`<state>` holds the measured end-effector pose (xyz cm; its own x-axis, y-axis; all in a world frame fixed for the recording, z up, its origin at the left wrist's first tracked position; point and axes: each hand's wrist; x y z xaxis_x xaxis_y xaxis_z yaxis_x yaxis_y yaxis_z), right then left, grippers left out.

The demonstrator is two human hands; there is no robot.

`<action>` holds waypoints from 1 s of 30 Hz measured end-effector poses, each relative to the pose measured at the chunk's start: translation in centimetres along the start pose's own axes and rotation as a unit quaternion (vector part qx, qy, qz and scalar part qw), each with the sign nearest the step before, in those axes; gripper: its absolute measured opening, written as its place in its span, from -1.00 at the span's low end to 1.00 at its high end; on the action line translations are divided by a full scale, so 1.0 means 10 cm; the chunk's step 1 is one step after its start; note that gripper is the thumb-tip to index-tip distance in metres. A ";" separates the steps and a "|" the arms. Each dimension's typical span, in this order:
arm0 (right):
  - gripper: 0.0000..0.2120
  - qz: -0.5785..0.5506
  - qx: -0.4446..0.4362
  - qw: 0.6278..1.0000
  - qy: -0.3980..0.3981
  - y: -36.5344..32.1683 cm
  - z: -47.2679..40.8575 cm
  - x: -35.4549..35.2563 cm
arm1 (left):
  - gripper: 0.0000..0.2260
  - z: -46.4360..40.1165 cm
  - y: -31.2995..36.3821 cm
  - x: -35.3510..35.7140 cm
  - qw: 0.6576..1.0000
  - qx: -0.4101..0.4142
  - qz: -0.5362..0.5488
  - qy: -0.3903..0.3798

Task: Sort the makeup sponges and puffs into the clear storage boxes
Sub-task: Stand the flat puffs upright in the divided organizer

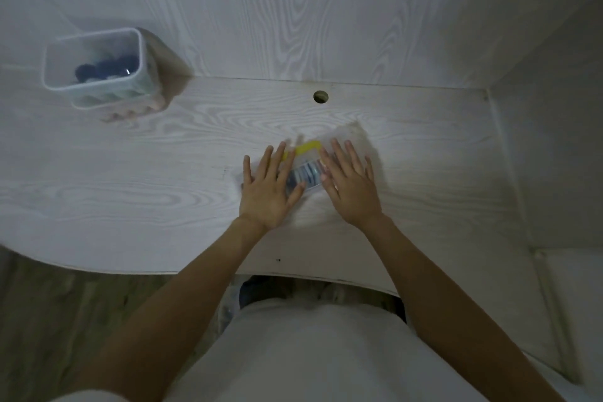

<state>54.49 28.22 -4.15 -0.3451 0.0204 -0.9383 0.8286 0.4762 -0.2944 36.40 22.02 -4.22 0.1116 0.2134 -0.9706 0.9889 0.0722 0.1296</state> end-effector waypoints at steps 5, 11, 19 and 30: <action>-0.49 0.019 0.002 1.000 -0.002 -0.01 0.00 0.00 | -0.35 -0.02 -0.04 0.01 1.000 0.013 0.013 -0.020; -0.39 0.080 -0.014 0.996 0.033 0.29 0.30 -0.13 | -0.12 -0.13 -0.03 -0.04 0.985 0.167 0.035 -0.029; -0.46 0.159 0.055 0.978 0.124 1.24 0.81 -0.71 | -0.45 -0.66 0.82 0.10 0.964 0.244 0.045 0.097; -0.37 0.161 0.275 0.939 0.126 2.02 0.84 -0.91 | -0.59 -1.40 2.47 0.51 0.957 0.250 0.144 0.014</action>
<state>78.05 30.25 -3.04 -0.0739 0.3256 -0.9426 0.9864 -0.1151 -0.1171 60.02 38.56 -3.08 0.3900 0.1805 -0.9030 0.8415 -0.4680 0.2699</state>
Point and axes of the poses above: each hand's wrist, its own z-axis away from the middle knuckle, its own x-axis out of the palm, y = z × x, and after that the axes turned 14 degrees about y, right-handed
